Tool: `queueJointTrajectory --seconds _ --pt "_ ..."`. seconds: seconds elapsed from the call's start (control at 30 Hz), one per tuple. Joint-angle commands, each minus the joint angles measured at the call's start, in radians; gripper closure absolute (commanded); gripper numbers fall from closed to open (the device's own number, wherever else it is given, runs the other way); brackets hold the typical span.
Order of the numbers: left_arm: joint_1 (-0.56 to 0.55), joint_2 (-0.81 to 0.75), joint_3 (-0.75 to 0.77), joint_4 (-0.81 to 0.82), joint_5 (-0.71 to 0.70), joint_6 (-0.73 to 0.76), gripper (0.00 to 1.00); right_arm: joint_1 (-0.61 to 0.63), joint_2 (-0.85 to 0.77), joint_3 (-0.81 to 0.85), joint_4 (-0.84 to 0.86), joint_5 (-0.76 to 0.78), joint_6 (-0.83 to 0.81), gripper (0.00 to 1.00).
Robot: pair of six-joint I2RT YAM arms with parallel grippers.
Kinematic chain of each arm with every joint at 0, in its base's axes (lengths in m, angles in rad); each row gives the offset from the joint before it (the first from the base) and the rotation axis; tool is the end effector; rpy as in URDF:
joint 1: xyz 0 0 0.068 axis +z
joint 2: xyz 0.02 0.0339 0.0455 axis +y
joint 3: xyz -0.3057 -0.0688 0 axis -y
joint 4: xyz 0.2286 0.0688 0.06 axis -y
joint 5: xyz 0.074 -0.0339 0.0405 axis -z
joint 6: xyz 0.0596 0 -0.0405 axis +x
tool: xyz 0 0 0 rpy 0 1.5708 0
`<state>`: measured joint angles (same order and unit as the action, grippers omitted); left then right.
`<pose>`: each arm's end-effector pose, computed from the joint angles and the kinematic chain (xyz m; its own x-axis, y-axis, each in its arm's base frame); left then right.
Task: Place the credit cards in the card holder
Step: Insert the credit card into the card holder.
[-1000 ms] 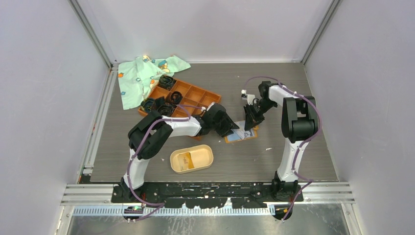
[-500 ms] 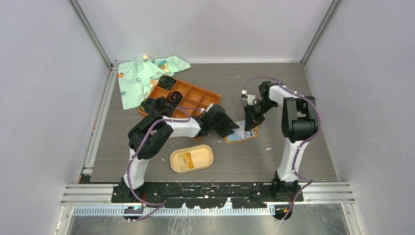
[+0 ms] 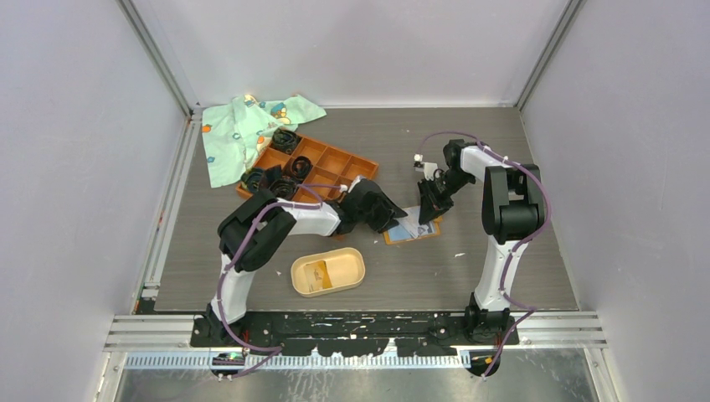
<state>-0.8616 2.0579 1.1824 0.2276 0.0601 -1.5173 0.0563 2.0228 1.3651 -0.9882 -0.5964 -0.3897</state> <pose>0.2982 -0.3530 0.1660 -0.8086 -0.5883 -0.0064 -0.3503 0.4902 -0.7982 0.3594 0.0538 0.1733 -0.9193 -0.3666 -0.1434 -0.3824 0.7450 0.5466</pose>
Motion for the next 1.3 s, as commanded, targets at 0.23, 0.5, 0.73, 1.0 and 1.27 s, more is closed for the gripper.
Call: queueJointTrajectory --seconds 0.23,0.5,0.73,1.0,1.27 --pt "0.025 0.006 -0.040 0.030 -0.030 0.014 0.57 -0.006 0.026 0.011 0.005 0.051 -0.017 0.80" --pt "0.032 0.018 -0.039 0.132 0.000 0.035 0.59 -0.014 0.020 0.021 -0.024 -0.050 -0.044 0.78" --pt "0.033 0.018 -0.057 0.193 -0.001 0.034 0.64 -0.033 -0.034 0.015 -0.026 -0.158 -0.067 0.76" --pt "0.036 0.020 -0.060 0.265 0.001 0.042 0.67 -0.042 -0.050 -0.011 0.037 -0.103 -0.021 0.75" --pt "0.038 0.034 -0.050 0.328 0.025 0.049 0.69 -0.042 -0.143 -0.054 0.097 -0.149 -0.039 0.71"
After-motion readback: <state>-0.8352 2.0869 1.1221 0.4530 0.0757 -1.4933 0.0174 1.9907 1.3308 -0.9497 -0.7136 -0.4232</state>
